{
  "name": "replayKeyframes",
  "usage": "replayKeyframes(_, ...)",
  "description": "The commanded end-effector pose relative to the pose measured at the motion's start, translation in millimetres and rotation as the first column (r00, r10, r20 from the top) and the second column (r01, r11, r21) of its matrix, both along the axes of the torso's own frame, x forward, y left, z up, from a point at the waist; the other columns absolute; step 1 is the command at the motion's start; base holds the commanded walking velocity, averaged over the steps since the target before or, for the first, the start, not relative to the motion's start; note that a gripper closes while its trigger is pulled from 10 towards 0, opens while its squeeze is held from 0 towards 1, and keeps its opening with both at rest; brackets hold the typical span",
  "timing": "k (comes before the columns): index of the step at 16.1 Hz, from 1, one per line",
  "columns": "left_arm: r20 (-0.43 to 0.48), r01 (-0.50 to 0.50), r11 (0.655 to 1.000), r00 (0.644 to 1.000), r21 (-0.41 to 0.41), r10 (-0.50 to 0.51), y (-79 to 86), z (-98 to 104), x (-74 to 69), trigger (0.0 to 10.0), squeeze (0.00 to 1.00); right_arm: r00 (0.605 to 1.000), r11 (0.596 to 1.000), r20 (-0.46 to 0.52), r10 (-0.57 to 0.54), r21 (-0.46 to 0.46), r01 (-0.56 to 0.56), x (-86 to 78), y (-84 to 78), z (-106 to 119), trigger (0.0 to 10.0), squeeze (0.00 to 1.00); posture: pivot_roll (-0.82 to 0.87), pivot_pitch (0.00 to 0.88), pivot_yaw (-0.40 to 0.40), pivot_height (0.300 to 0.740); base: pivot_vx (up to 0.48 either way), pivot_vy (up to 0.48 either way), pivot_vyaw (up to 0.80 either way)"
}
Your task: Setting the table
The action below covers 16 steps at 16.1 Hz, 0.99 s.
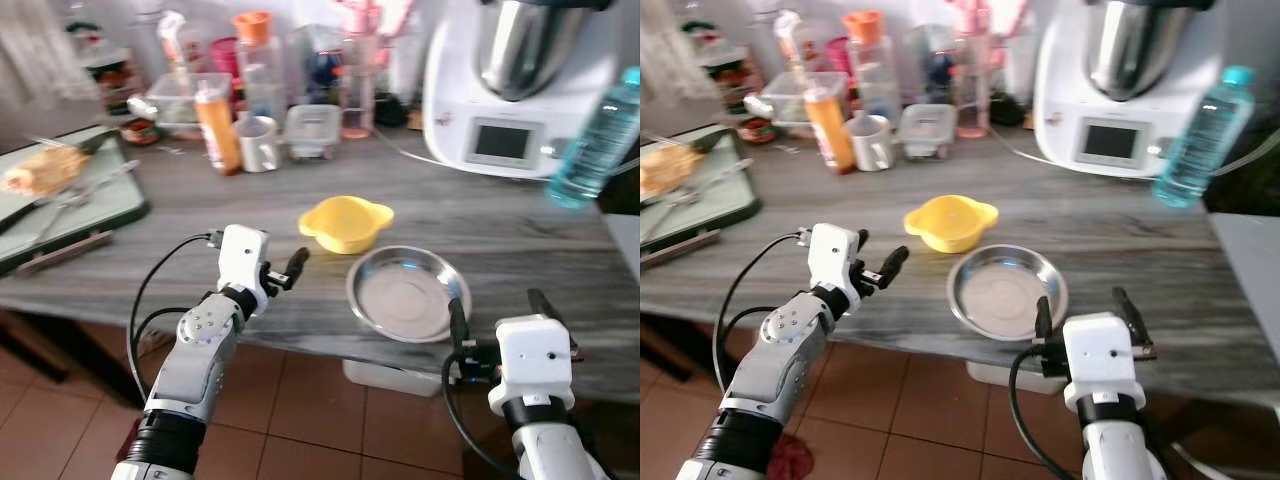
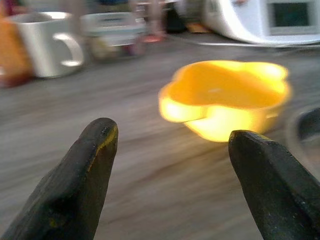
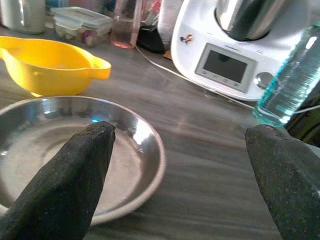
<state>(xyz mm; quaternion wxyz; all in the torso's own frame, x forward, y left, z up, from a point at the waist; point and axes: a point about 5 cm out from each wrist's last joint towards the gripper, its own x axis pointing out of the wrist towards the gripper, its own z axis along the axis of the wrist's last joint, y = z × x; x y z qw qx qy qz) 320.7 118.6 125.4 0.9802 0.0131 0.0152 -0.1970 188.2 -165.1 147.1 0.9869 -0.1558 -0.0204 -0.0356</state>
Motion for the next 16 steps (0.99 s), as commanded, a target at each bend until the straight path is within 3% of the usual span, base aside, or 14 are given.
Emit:
replayKeyframes(1,-0.002,-0.036,0.999,0.999,0.02,0.036,6.7,-4,-0.8,10.0,0.0,1.0,1.0,0.026,0.002,0.007,-0.002,-1.7,1.3,7,10.0,0.0,-0.05,0.068,0.075,0.74,0.0,0.0,0.0)
replayKeyframes(3,0.018,-0.104,0.994,0.995,0.033,0.103,21.1,-3,-2.5,10.0,0.0,0.989,0.992,0.08,-0.128,-0.012,0.129,-2.1,-12.1,15,10.0,0.0,-0.03,0.072,0.047,0.74,0.0,0.0,0.0)
replayKeyframes(7,0.021,-0.058,0.997,0.998,0.05,0.057,25.5,-10,-15.8,10.0,0.0,0.959,0.961,0.055,-0.277,0.021,0.277,-9.8,-26.9,6,10.0,0.0,-0.03,0.073,0.04,0.74,0.0,0.0,0.0)
replayKeyframes(12,0.007,-0.018,0.999,1.0,0.035,0.018,19.0,-10,-10.9,10.0,0.0,0.964,0.964,0.039,-0.264,0.014,0.264,-9.2,-26.0,2,10.0,0.0,-0.03,0.07,0.046,0.74,0.0,0.0,0.0)
replayKeyframes(16,-0.005,-0.033,0.998,0.999,0.054,0.033,21.0,-14,-14.9,10.0,0.0,0.963,0.965,0.051,-0.264,0.007,0.264,-7.3,-28.7,4,10.0,0.0,-0.04,0.07,0.044,0.74,0.0,0.0,0.0)
